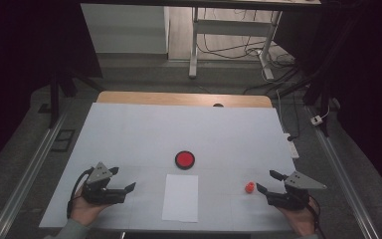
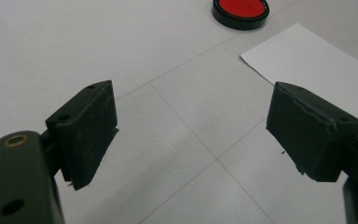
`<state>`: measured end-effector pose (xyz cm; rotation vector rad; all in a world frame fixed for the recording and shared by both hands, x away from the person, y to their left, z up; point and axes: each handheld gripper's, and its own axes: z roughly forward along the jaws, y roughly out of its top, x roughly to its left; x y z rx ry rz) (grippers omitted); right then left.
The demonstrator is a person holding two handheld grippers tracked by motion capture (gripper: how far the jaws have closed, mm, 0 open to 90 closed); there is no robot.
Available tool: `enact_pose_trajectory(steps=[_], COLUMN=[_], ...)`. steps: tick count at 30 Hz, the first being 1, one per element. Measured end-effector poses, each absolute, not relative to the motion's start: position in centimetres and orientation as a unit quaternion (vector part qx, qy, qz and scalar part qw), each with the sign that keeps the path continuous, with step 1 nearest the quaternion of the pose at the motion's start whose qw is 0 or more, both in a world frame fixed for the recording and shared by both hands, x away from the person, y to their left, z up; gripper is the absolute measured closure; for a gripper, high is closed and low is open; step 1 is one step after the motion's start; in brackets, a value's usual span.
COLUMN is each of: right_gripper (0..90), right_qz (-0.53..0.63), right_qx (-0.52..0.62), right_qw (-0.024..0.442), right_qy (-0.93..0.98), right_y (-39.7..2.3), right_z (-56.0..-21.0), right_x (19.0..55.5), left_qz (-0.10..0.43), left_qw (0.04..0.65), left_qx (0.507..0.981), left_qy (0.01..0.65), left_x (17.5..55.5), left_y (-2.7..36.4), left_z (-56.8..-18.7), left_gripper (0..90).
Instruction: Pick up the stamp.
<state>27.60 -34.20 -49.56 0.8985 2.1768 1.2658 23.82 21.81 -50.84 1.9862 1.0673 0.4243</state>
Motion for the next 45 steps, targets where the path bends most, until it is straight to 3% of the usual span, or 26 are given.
enact_pose_trajectory(steps=[45], right_gripper=[28.6], right_qz=[0.447], right_qx=[0.317], right_qw=[0.235], right_qy=[0.803], right_y=[-32.8], right_z=[-48.0], right_x=[27.4], left_qz=[0.174], left_qw=[0.415], left_qx=[0.794], left_qy=[0.410], left_x=[23.6], left_y=[21.7], left_z=[-50.8], left_gripper=[17.2])
